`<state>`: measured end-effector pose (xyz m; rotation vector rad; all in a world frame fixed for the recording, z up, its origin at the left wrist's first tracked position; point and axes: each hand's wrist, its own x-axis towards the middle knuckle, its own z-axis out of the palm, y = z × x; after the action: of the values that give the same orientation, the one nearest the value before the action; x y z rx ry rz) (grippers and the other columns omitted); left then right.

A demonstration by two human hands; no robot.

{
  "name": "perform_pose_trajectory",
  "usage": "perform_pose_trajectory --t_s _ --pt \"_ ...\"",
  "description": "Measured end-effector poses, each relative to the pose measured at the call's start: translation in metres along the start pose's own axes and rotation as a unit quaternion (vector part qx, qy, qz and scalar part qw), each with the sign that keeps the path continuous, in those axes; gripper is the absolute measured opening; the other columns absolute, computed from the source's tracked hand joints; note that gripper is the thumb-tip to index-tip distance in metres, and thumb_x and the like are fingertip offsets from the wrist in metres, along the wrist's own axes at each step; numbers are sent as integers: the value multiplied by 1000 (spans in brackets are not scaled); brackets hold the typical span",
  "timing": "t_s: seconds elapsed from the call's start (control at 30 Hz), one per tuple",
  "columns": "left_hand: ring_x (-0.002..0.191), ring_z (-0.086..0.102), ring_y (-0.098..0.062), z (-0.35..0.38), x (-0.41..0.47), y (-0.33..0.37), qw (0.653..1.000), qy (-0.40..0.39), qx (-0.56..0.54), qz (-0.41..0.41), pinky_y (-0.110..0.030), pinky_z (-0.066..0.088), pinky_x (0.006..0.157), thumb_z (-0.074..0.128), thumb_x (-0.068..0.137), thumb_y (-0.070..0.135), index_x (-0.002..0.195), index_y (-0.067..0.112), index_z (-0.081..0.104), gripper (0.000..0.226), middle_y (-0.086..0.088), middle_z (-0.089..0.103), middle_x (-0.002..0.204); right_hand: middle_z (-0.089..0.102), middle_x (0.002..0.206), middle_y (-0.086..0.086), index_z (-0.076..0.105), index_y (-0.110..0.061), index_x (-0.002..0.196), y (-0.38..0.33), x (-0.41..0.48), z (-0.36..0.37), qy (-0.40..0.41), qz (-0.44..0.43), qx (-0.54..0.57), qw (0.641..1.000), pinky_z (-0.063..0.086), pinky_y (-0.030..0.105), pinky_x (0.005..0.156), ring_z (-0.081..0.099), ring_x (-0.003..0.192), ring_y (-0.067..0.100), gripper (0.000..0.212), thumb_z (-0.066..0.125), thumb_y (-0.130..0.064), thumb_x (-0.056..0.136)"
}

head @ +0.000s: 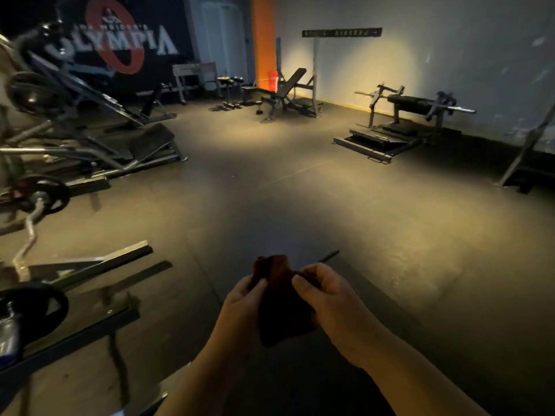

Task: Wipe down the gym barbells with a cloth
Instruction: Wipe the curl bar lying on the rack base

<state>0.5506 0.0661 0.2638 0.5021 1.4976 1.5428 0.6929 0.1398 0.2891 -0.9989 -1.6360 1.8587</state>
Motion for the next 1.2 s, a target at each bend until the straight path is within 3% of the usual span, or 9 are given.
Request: perform_pose_trajectory --t_s 0.07,0.17,0.3,0.4,0.5,0.63,0.83,0.93,1.2 --pt "75 76 -25 0 31 10 999 28 -24 -21 -38 61 61 50 105 31 113 15 64 23 -15 74 96 74 107 10 66 -13 114 -5 45 1 -41 9 46 998 61 44 89 74 99 22 18 62 -21 99" --pt "96 75 -33 -2 76 28 996 30 -76 -29 -44 61 75 52 102 39 124 12 62 36 -18 75 108 74 104 0 70 -21 109 -15 115 5 -47 -59 -56 996 62 30 83 73 96 10 12 67 -23 97" --pt "111 70 -29 -21 128 42 994 63 -82 43 -44 59 93 66 94 18 136 12 54 44 -13 71 123 60 114 -7 61 -28 115 -21 204 16 -49 -168 -185 967 57 16 79 65 99 5 25 72 -27 93" --pt "107 72 -22 -41 159 57 983 155 -57 77 -40 60 89 71 89 12 131 18 56 45 -7 72 119 46 114 -11 46 -32 121 -21 254 38 -34 -173 -200 964 54 12 71 58 97 6 37 71 -31 93" --pt "103 72 -16 -67 190 70 967 240 -6 84 -31 61 77 70 93 18 129 25 57 40 -3 69 119 50 120 -3 50 -30 121 -19 295 77 -164 -119 -156 967 57 16 74 63 101 12 24 57 -38 100" --pt "109 69 -19 -103 233 81 972 222 -30 70 -40 55 91 44 102 49 127 24 65 41 -5 72 119 51 136 3 51 -39 133 -19 358 131 -297 -68 -135 943 60 44 91 65 115 21 55 55 -70 89" --pt "104 65 -1 -175 292 103 954 290 29 70 -22 55 89 48 107 24 115 27 68 22 5 71 111 61 121 4 45 -28 129 -32 450 206 -327 28 -84 941 60 31 77 68 104 20 30 55 -16 103" --pt "112 65 -22 -208 321 114 929 359 -59 74 -45 57 97 54 104 28 122 30 59 19 -8 61 124 61 117 9 43 -21 128 -44 477 239 -334 74 -47 938 58 26 65 67 102 23 24 52 -22 105" --pt "98 70 -18 -287 410 136 863 497 -78 46 -32 58 76 50 105 37 117 29 59 17 -3 70 110 68 118 6 57 -26 130 -49 569 325 -424 112 -91 894 55 32 77 68 106 21 27 43 -32 108"
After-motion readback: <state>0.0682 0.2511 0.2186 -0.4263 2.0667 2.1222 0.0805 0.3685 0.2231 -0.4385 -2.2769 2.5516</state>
